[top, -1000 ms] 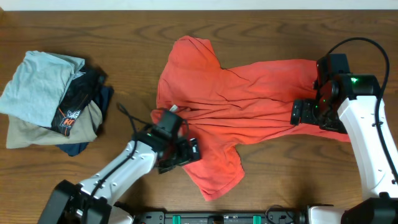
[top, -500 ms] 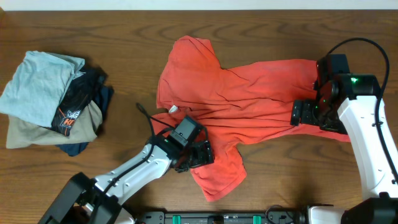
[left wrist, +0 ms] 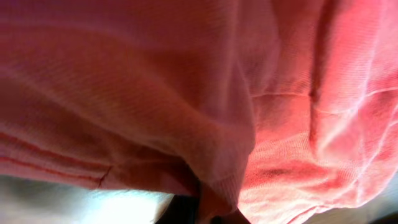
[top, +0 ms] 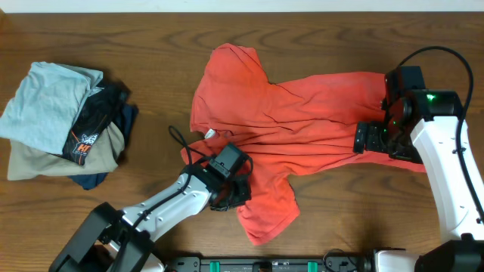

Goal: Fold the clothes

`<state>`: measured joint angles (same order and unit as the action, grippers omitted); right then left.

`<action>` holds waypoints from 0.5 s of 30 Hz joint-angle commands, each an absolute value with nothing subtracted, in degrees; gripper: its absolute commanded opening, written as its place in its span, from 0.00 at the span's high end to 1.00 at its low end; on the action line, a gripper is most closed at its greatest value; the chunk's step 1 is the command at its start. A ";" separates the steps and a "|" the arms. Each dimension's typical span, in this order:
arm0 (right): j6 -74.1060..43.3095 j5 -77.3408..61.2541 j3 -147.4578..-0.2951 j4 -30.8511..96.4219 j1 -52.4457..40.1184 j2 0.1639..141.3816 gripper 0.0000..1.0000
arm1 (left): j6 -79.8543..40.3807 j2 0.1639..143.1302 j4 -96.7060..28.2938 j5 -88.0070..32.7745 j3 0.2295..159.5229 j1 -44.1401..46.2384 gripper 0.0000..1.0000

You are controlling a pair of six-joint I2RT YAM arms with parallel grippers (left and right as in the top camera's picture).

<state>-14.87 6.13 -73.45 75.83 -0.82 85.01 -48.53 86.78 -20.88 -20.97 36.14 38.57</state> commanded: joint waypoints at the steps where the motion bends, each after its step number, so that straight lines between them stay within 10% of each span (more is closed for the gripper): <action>1: -15.25 7.03 -74.08 75.85 -0.27 84.53 0.01 | -43.22 87.29 -26.39 -16.80 33.69 34.33 0.94; 15: -15.86 4.03 -68.47 73.10 9.45 84.53 0.01 | -29.34 68.25 -43.90 -17.30 36.01 1.76 0.94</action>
